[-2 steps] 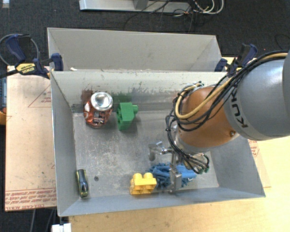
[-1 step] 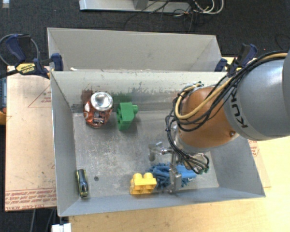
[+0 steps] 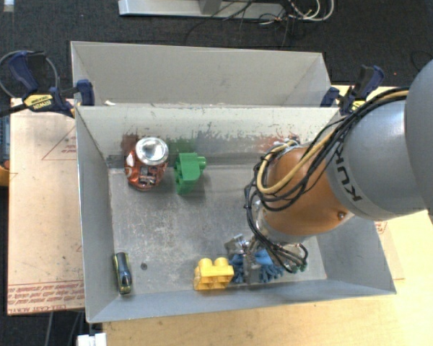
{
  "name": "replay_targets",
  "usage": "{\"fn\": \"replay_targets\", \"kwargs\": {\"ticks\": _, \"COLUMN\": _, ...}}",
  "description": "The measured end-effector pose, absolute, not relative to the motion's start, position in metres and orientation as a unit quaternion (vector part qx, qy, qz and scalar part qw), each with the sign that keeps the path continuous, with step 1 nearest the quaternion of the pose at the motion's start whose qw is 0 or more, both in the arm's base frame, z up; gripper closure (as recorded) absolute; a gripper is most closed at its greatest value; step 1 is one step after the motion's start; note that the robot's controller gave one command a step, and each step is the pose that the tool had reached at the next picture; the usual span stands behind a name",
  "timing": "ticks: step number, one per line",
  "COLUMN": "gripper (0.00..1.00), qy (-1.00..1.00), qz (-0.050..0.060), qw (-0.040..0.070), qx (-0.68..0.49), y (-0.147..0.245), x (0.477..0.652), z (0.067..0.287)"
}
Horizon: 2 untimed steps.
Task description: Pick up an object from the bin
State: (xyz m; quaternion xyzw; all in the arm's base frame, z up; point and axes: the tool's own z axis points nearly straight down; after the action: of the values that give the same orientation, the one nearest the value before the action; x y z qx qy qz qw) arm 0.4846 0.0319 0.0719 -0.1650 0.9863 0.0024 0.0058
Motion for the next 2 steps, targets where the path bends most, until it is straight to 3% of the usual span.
{"fn": "replay_targets", "kwargs": {"ticks": 2, "gripper": 1.0, "qy": 0.987, "qz": 0.003, "qw": 0.006, "qx": -0.164, "y": 0.0308, "x": 0.4844, "z": 0.0716}}
